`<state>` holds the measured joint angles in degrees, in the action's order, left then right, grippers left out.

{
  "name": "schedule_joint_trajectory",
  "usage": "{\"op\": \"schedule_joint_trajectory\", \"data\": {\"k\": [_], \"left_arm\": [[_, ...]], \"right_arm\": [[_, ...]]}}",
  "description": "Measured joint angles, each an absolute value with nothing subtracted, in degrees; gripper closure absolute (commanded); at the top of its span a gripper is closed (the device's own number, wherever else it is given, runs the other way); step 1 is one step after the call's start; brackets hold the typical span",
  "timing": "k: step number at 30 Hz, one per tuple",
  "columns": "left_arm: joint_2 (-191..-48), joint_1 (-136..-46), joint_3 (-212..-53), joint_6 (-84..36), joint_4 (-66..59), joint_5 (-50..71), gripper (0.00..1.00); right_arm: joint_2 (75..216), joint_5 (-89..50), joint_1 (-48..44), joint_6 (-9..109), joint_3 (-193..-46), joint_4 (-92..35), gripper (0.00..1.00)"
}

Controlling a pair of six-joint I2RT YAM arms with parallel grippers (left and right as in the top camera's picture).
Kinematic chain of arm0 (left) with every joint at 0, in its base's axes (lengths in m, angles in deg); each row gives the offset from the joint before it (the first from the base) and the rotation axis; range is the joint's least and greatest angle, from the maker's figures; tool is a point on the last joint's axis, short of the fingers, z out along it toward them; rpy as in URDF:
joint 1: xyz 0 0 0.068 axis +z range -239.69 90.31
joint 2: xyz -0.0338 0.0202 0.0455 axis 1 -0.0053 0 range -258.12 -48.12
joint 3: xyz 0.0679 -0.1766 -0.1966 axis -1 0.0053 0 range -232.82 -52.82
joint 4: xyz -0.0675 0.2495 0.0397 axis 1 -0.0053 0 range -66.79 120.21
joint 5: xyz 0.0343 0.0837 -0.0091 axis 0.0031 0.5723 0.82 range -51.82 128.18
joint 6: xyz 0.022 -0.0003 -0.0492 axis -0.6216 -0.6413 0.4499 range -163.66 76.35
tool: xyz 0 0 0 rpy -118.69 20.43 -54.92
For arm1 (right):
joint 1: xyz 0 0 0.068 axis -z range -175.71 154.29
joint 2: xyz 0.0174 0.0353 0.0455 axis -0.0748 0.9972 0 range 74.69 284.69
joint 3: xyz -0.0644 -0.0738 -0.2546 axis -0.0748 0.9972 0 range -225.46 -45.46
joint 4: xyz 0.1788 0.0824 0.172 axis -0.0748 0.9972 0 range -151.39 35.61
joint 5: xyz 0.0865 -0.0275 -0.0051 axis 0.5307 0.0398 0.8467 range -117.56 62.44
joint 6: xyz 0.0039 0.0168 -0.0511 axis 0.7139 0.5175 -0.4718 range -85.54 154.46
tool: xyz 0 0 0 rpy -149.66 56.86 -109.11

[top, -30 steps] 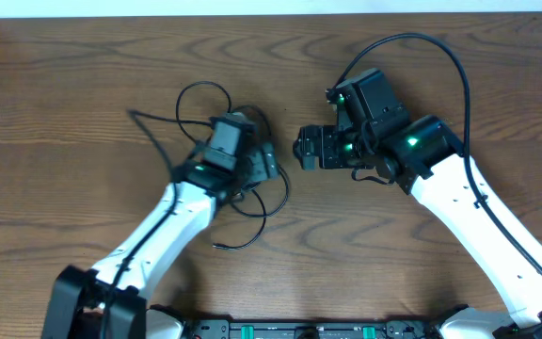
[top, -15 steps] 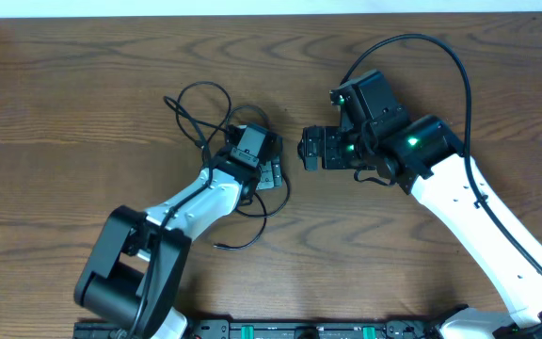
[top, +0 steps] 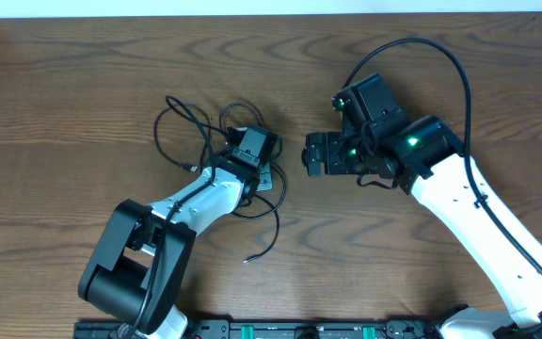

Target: Untangle cables

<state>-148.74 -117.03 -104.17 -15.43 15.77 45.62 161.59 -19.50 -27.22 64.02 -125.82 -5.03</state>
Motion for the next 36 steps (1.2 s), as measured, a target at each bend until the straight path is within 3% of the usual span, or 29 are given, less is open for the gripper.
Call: {"op": "schedule_joint_trajectory", "data": {"k": [8,18,36], "left_arm": [[-145.00,-117.00,-104.87,-16.56,5.57,40.99,0.93],[-125.02,-117.03,-104.87,-21.66,4.76,26.78,0.93],[-115.71,-115.47,-104.87,-18.09,8.58,27.72,0.93]], "right_arm": [[161.59,-21.30,-27.22,64.02,-125.64,-3.52,0.01],[161.69,-22.08,-27.22,64.02,-121.79,-3.28,0.01],[161.85,-22.26,-27.22,64.02,-121.42,-3.34,0.01]]}}
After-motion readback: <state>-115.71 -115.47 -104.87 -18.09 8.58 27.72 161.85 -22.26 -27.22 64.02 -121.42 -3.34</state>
